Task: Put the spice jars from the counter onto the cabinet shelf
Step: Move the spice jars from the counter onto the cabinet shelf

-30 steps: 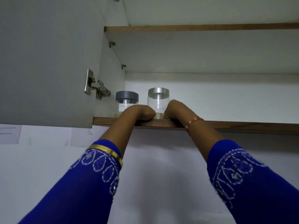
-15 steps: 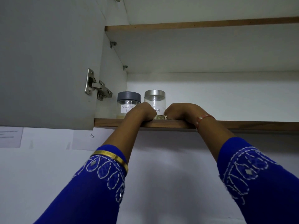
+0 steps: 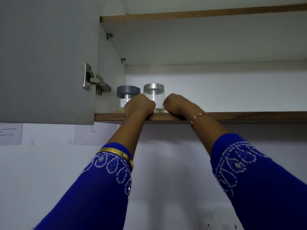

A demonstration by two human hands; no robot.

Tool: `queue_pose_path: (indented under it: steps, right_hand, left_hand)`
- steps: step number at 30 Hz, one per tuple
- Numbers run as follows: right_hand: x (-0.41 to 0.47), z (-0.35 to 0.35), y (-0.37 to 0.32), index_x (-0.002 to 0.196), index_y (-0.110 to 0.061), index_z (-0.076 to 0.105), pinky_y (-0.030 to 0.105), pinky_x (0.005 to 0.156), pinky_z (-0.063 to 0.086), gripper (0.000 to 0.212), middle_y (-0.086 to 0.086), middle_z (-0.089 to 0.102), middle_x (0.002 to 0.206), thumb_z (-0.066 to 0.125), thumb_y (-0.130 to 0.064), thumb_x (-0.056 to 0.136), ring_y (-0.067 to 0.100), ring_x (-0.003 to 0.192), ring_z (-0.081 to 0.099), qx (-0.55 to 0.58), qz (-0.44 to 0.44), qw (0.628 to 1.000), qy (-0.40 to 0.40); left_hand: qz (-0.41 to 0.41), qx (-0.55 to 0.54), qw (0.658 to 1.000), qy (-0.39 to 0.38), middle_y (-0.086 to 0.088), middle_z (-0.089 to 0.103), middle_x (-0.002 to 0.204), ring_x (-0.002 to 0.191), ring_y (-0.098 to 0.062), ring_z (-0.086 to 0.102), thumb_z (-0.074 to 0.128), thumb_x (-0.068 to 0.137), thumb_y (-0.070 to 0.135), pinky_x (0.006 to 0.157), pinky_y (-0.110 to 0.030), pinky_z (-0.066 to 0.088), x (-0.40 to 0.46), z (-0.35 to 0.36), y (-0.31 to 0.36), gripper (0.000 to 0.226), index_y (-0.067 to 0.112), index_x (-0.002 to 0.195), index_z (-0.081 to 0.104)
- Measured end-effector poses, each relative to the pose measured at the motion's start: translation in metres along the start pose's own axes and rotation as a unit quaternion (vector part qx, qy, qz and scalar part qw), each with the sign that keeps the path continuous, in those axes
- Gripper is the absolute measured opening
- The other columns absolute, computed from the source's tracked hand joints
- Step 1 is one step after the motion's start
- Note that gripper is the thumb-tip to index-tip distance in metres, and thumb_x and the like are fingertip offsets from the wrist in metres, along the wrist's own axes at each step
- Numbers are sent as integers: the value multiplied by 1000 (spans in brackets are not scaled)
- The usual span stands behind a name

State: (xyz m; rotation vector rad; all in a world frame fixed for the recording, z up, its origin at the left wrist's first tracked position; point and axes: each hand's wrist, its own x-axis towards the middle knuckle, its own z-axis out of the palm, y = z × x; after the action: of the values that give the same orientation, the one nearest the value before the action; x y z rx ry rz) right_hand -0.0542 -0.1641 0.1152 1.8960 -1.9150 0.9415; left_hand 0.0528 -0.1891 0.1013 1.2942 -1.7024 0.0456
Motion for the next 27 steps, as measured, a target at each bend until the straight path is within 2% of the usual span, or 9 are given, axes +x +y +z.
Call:
queue_pose_path:
  steps: [3, 6, 8, 10, 13, 14, 16, 20, 27]
  right_hand:
    - [-21, 5, 0, 115, -2, 61, 29, 75, 41, 32, 17, 61, 120, 42, -9, 90, 32, 106, 58, -7, -24, 996, 80]
    - [-46, 5, 1, 110, 0, 59, 30, 70, 36, 28, 18, 62, 115, 40, -11, 93, 33, 102, 59, -63, -48, 992, 96]
    - [-60, 5, 6, 113, -1, 57, 33, 77, 40, 30, 18, 63, 116, 37, -17, 97, 35, 104, 58, -102, -70, 987, 106]
    - [-76, 7, 13, 124, -6, 51, 37, 92, 39, 37, 16, 58, 126, 33, -26, 99, 34, 115, 53, -150, -76, 981, 98]
    - [-102, 11, 22, 148, -8, 20, 45, 116, 15, 56, 15, 25, 154, 33, -34, 99, 32, 143, 21, -191, -86, 975, 73]
    - [-114, 12, 24, 150, -8, 13, 46, 118, 7, 59, 14, 14, 157, 32, -34, 100, 31, 146, 10, -173, -88, 979, 58]
    - [-143, 15, 30, 150, -8, 10, 47, 119, 3, 59, 13, 4, 159, 31, -32, 101, 31, 147, -1, -110, -83, 990, 29]
    - [-210, 29, 51, 151, -10, 7, 42, 119, 0, 57, 10, -2, 160, 29, -31, 102, 27, 148, -5, -55, -38, 998, 3]
    - [-325, 64, 93, 151, -15, 8, 40, 120, -2, 58, 6, -1, 160, 31, -33, 101, 24, 148, -6, 10, 45, 998, -48]
  left_hand:
    - [19, 19, 998, 59, -15, 64, 102, 85, -27, 55, 43, 89, 16, 70, -30, 35, -19, -1, 0, 27, 1, 100, 62]
    - [56, 49, 994, 84, -19, 65, 108, 100, -34, 60, 39, 91, 14, 77, -33, 39, -37, 0, -4, 29, 0, 102, 62]
    - [108, 88, 984, 111, -21, 66, 105, 99, -36, 60, 35, 94, 15, 88, -37, 40, -51, 2, -11, 33, -1, 100, 63]
    - [138, 86, 979, 126, -22, 65, 108, 102, -36, 58, 31, 96, 19, 99, -41, 34, -63, 3, -19, 37, 0, 104, 62]
    - [176, -2, 979, 102, -20, 55, 128, 125, -37, 43, 25, 91, 22, 111, -50, 27, -83, 9, -32, 47, 1, 120, 54]
    - [181, -48, 978, 91, -19, 50, 135, 131, -37, 38, 24, 90, 22, 112, -52, 25, -95, 10, -34, 49, 0, 125, 51]
    - [180, -120, 974, 72, -17, 42, 144, 138, -34, 31, 25, 95, 20, 115, -52, 22, -124, 14, -38, 46, 3, 132, 46]
    - [189, -115, 975, 4, -13, 27, 154, 145, -27, 19, 28, 100, 18, 119, -38, 11, -192, 30, -46, 41, 7, 137, 41]
    - [179, -175, 961, -117, -11, 26, 154, 146, -25, 17, 28, 100, 20, 118, -35, 7, -306, 65, -52, 42, 10, 137, 41]
